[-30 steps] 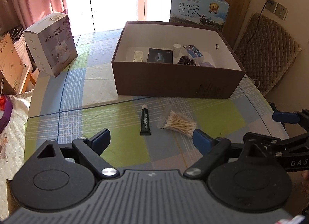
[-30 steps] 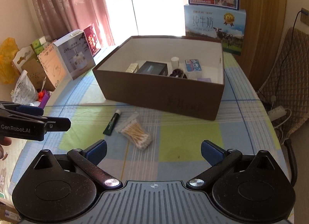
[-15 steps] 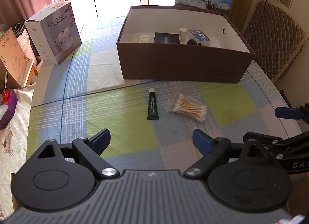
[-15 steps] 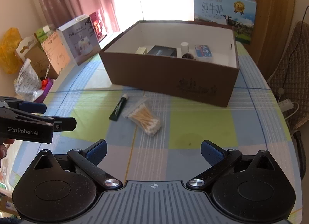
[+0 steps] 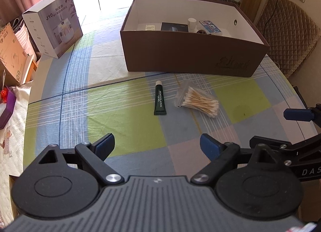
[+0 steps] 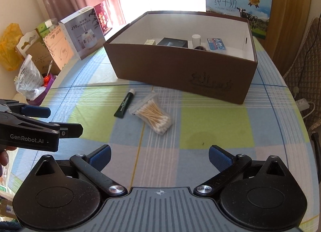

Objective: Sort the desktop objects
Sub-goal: 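Grasp green lip gel tube with left tool while right tool grasps cotton swab bag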

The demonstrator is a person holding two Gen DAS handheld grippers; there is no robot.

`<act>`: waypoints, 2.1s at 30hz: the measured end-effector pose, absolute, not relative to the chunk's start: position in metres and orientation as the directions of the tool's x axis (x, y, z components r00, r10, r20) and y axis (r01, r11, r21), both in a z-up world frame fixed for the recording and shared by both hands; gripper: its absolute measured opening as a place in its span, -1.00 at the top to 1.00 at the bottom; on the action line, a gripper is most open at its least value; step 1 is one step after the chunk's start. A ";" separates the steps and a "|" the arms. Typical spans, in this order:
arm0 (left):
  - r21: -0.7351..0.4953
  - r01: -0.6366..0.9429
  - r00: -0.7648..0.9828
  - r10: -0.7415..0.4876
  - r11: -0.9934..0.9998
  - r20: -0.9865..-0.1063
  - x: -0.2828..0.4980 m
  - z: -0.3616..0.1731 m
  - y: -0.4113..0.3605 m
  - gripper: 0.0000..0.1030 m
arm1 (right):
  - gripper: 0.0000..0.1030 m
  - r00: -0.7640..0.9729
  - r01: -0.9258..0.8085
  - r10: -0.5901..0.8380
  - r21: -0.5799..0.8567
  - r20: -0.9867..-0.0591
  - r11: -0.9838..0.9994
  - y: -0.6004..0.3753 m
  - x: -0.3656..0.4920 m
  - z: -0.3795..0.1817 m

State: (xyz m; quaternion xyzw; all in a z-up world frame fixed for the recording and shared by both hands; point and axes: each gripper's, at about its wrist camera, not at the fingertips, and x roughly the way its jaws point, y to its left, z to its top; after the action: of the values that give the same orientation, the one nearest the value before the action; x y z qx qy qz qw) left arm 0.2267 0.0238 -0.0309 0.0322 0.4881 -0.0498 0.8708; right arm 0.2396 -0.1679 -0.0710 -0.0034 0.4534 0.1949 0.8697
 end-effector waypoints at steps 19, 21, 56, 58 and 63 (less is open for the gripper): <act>-0.011 0.114 0.520 -0.069 0.993 -0.851 0.245 -0.061 0.033 -0.72 | -0.49 0.545 -0.430 0.356 0.112 -0.759 0.896 -0.156 0.256 -0.101; -0.014 0.110 0.518 -0.070 0.994 -0.853 0.248 -0.063 0.035 -0.72 | -0.41 0.546 -0.445 0.366 0.109 -0.754 0.889 -0.154 0.260 -0.104; -0.018 0.181 0.463 -0.102 0.983 -0.881 0.337 -0.117 0.035 -0.61 | 0.39 0.545 -0.195 0.162 0.063 -0.823 0.979 -0.144 0.336 -0.158; -0.017 0.196 0.466 -0.108 0.980 -0.878 0.341 -0.120 0.031 -0.56 | 0.39 0.549 -0.171 0.141 0.055 -0.824 0.984 -0.148 0.334 -0.157; -0.028 0.245 0.451 -0.140 0.969 -0.882 0.353 -0.131 0.024 -0.05 | 0.39 0.546 -0.154 0.127 0.050 -0.828 0.987 -0.157 0.331 -0.155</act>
State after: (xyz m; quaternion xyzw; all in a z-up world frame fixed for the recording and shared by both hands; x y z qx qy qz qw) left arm 0.3532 0.0241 -0.1313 0.0516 0.5116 -0.1133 0.8502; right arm 0.3312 -0.1573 -0.1548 -0.0141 0.4696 0.0800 0.8791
